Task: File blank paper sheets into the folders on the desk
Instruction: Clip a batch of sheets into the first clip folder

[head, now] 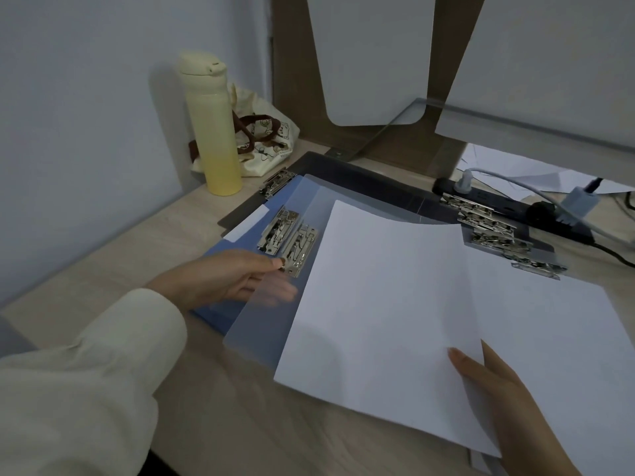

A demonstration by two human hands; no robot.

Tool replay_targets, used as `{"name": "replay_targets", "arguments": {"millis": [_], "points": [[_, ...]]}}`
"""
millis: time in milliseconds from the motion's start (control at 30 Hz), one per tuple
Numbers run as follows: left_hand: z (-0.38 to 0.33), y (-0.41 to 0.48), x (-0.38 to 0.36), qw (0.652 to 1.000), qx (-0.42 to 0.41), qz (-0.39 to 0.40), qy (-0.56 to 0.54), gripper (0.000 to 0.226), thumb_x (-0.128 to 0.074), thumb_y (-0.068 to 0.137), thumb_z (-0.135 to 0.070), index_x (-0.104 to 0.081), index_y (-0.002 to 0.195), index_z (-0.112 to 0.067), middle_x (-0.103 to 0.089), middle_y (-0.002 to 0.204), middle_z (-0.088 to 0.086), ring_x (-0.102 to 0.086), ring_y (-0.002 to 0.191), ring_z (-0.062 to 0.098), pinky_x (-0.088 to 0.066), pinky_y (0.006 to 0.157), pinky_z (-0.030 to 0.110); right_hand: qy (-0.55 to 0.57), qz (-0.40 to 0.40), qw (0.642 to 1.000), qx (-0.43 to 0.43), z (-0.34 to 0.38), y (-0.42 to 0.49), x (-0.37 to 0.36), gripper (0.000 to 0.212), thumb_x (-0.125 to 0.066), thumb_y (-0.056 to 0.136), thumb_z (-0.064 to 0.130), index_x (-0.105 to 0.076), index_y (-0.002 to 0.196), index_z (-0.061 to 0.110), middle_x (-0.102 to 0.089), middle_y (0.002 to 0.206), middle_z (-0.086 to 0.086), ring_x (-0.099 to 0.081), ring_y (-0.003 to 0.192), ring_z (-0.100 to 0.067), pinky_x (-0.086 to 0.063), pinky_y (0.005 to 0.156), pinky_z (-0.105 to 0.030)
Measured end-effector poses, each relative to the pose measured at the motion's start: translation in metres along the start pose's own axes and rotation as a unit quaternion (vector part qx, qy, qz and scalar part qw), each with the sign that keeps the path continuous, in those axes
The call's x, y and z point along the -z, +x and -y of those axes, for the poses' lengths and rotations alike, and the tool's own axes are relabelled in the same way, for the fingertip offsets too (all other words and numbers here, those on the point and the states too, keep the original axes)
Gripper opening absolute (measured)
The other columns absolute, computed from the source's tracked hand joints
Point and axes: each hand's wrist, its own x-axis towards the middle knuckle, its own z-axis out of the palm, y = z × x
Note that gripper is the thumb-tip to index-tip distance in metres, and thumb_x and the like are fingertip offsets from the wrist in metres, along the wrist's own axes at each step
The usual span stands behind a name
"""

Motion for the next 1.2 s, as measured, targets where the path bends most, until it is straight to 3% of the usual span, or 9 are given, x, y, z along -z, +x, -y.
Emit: {"name": "replay_targets", "arguments": {"millis": [200,300,400,500,633,733,867,1033,1200], "points": [[0.016,0.009,-0.005,0.999,0.02,-0.042,0.002,0.029,-0.051,0.092,-0.029,-0.063,0.105,-0.005,-0.076,0.09,0.009,-0.073,0.079,0.013,-0.058,0.065,0.019,-0.029,-0.001,1.0,-0.009,0.001,0.0,0.0,0.028,-0.054,0.089,0.017,-0.063,0.115,0.021,-0.071,0.109,-0.002,-0.064,0.104,-0.029,-0.041,0.101,-0.05],[0.012,0.012,-0.002,0.999,0.035,-0.035,0.005,0.065,-0.046,0.078,-0.059,-0.06,0.116,-0.007,-0.073,0.102,0.011,-0.071,0.091,0.017,-0.058,0.071,0.025,-0.031,-0.005,0.999,-0.009,0.002,-0.001,0.001,0.028,-0.054,0.089,0.016,-0.064,0.114,0.02,-0.071,0.108,-0.003,-0.064,0.103,-0.029,-0.042,0.1,-0.049],[0.0,0.02,-0.006,0.997,0.048,-0.048,0.048,0.1,-0.042,0.065,-0.074,-0.039,0.139,-0.008,-0.055,0.134,0.013,-0.055,0.121,0.023,-0.048,0.096,0.037,-0.025,-0.001,1.0,-0.015,0.003,-0.003,0.001,0.029,-0.053,0.089,0.016,-0.062,0.117,0.019,-0.07,0.11,-0.005,-0.063,0.103,-0.03,-0.043,0.099,-0.048],[-0.02,0.029,-0.017,0.994,0.01,-0.094,0.047,0.086,-0.039,0.078,-0.069,-0.035,0.141,-0.01,-0.044,0.143,0.01,-0.055,0.116,0.018,-0.049,0.092,0.034,-0.01,-0.001,1.0,-0.019,0.004,-0.005,0.001,0.028,-0.052,0.089,0.013,-0.063,0.115,0.017,-0.071,0.108,-0.007,-0.064,0.102,-0.031,-0.046,0.091,-0.044],[-0.038,0.043,-0.028,0.983,-0.046,-0.152,0.093,0.051,-0.029,0.092,-0.059,-0.045,0.121,-0.021,-0.053,0.102,0.002,-0.05,0.077,0.009,-0.042,0.061,0.023,0.016,-0.005,1.0,-0.012,0.007,-0.008,-0.002,0.027,-0.051,0.09,0.011,-0.062,0.114,0.017,-0.072,0.105,-0.003,-0.064,0.099,-0.025,-0.047,0.076,-0.033],[-0.036,0.056,-0.026,0.938,-0.114,-0.209,0.252,0.046,-0.028,0.096,-0.052,-0.048,0.107,-0.013,-0.051,0.093,0.003,-0.049,0.087,0.015,-0.035,0.062,0.021,0.051,-0.003,0.999,-0.002,0.007,-0.011,-0.005,0.024,-0.05,0.09,0.01,-0.064,0.106,0.021,-0.074,0.095,0.004,-0.066,0.093,-0.017,-0.046,0.071,-0.029],[-0.031,0.067,-0.02,0.926,-0.117,-0.224,0.282,0.021,-0.046,0.096,-0.032,-0.048,0.107,-0.015,-0.054,0.11,0.003,-0.052,0.107,0.018,-0.035,0.083,0.025,0.084,0.002,0.996,0.008,0.004,-0.011,-0.012,0.022,-0.05,0.09,0.011,-0.063,0.102,0.024,-0.074,0.089,0.015,-0.07,0.082,-0.005,-0.044,0.072,-0.025],[-0.033,0.067,-0.018,0.93,-0.124,-0.199,0.284,0.03,-0.048,0.095,-0.022,-0.047,0.125,-0.016,-0.052,0.125,0.005,-0.051,0.094,0.011,-0.04,0.074,0.021,0.104,0.02,0.994,-0.006,0.003,-0.013,-0.023,0.021,-0.051,0.09,0.015,-0.065,0.102,0.026,-0.075,0.092,0.006,-0.072,0.078,-0.012,-0.049,0.067,-0.03],[-0.034,0.06,-0.015,0.957,-0.099,-0.162,0.218,0.03,-0.044,0.097,-0.016,-0.048,0.127,-0.022,-0.052,0.103,0.002,-0.053,0.073,0.007,-0.05,0.045,0.019,0.087,0.012,0.996,0.0,0.003,-0.01,-0.03,0.025,-0.052,0.091,0.017,-0.063,0.113,0.024,-0.075,0.095,0.007,-0.071,0.079,-0.011,-0.049,0.067,-0.028]]}}
